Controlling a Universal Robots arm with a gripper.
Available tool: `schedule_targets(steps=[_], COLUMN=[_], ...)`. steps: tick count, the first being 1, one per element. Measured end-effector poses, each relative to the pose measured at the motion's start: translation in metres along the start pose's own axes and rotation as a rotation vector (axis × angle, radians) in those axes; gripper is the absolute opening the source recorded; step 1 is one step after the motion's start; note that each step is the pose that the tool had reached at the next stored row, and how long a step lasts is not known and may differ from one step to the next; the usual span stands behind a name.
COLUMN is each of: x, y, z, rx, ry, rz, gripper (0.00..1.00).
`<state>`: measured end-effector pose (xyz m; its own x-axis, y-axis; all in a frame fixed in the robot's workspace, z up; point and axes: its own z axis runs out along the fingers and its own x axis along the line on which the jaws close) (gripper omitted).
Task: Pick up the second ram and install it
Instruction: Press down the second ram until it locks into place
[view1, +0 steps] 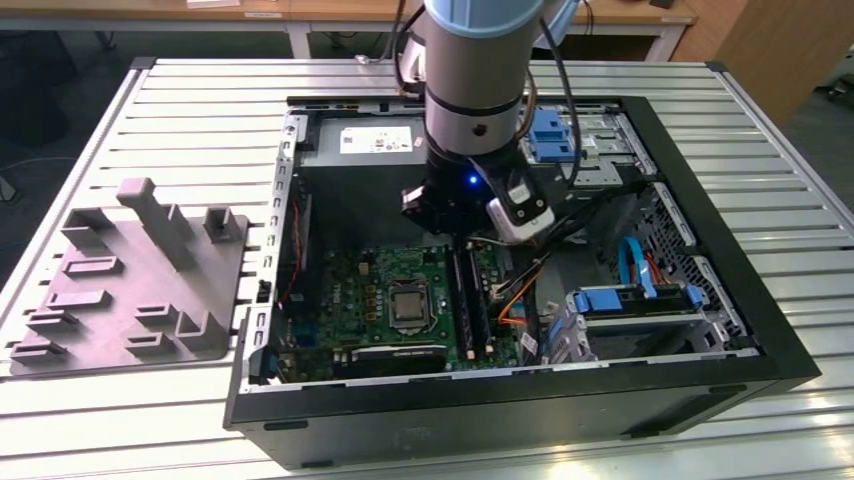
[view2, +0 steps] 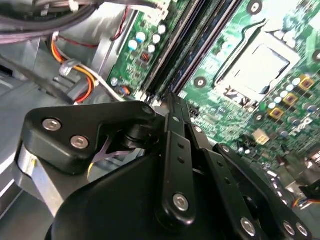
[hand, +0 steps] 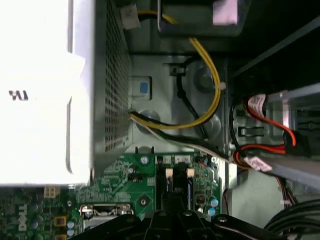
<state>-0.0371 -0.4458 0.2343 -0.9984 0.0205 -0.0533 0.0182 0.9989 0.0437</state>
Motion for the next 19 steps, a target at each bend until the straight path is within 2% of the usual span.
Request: schedule_targets(steps=[19], x=[-0.0012], y=[-0.0604], z=[-0.0026], rx=[0.0001], ry=[0.0005], rz=[0.0], gripper=[0.1])
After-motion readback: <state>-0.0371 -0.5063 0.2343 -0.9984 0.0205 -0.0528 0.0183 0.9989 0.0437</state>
